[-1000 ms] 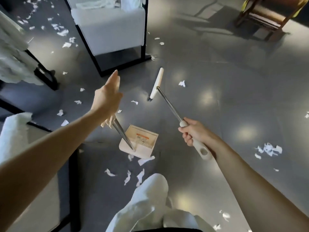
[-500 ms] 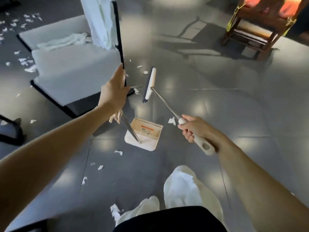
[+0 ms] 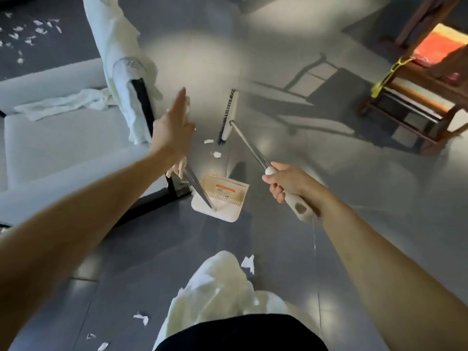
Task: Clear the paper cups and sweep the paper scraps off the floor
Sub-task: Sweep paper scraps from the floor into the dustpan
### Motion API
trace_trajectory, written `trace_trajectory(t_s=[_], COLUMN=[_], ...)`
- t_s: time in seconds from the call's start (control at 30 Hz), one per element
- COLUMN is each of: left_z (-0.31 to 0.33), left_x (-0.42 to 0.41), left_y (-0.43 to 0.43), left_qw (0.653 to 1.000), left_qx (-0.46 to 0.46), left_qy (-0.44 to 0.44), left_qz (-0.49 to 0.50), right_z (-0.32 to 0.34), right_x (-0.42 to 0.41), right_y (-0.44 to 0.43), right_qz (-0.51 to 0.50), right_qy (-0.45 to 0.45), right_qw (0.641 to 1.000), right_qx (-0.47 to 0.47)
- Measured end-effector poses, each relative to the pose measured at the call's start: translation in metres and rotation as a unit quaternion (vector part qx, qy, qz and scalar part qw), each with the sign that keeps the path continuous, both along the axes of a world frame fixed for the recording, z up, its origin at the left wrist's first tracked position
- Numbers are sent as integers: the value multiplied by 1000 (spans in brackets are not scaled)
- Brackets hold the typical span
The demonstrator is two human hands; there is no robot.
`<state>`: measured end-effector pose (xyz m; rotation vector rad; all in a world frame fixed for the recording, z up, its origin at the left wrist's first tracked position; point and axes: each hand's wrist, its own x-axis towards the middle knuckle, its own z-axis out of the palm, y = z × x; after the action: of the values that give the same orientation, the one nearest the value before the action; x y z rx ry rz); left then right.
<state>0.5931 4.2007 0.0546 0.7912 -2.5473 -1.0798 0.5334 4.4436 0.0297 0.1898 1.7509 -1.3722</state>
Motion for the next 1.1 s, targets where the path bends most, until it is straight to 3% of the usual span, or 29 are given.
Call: trace_trajectory(t_s=[0.2,0.43,0.87,1.1], left_z=[-5,7,-5,9], left_x=[-185,-374,-632,-708], left_y=[-72,-221,-522,-698], left_qw=[1000,993,976,935], left_qx=[3,67,41,40], left_qy=[4,30,22,27], left_qz=[16,94,211,351], right_z=[-18,-30,-12,4], right_x=[-193,-399,-711,-842], right_y=[-88,-250,-590,-812], right_qz=[47,116,267,350], right_qy=[-8,6,14,20], right_qw=[999,992,964,936], right_qx=[-11,-44,1,-19])
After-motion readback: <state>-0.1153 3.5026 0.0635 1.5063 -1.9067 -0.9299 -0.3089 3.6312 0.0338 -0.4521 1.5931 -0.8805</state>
